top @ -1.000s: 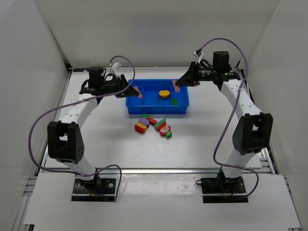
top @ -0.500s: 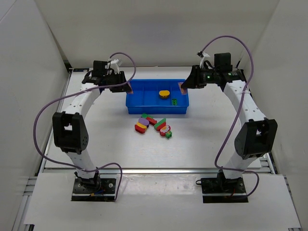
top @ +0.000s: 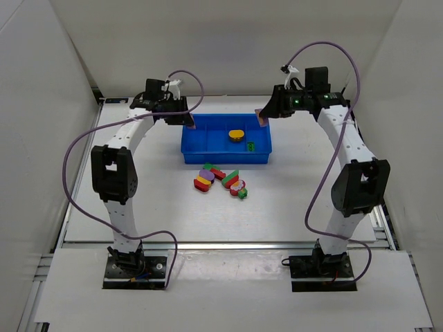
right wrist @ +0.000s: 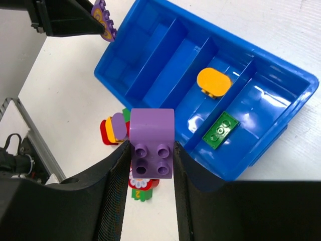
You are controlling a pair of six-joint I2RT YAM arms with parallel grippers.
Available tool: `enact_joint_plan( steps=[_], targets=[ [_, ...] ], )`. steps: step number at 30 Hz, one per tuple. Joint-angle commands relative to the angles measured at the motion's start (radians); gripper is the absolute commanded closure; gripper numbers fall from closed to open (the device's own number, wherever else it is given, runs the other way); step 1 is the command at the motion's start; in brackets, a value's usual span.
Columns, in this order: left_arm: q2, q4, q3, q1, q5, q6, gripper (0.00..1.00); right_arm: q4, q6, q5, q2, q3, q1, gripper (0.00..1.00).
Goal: Sort the legos into containers by color
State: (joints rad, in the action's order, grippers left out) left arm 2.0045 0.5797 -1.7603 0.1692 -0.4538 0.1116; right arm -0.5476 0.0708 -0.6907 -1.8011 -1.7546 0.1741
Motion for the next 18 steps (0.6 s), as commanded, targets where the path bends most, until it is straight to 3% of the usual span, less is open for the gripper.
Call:
enact_joint_plan(
  steps=[1, 8, 15, 18],
  targets=[
    [0.016, 0.026, -0.082, 0.012, 0.007, -0.027, 0.87, 0.021, -0.008, -0.007, -0.049, -0.081, 0.004, 0.94],
    [0.08, 0.062, -0.159, 0.033, 0.032, -0.047, 0.81, 0.037, 0.007, -0.01, -0.144, -0.19, 0.027, 0.95],
    [0.103, 0.085, -0.177, 0.047, 0.075, -0.055, 0.66, 0.06, 0.041, -0.013, -0.222, -0.293, 0.054, 0.95],
    [0.108, 0.097, -0.174, 0.047, 0.081, -0.053, 0.55, 0.071, 0.053, -0.01, -0.257, -0.33, 0.076, 0.95]
  ],
)
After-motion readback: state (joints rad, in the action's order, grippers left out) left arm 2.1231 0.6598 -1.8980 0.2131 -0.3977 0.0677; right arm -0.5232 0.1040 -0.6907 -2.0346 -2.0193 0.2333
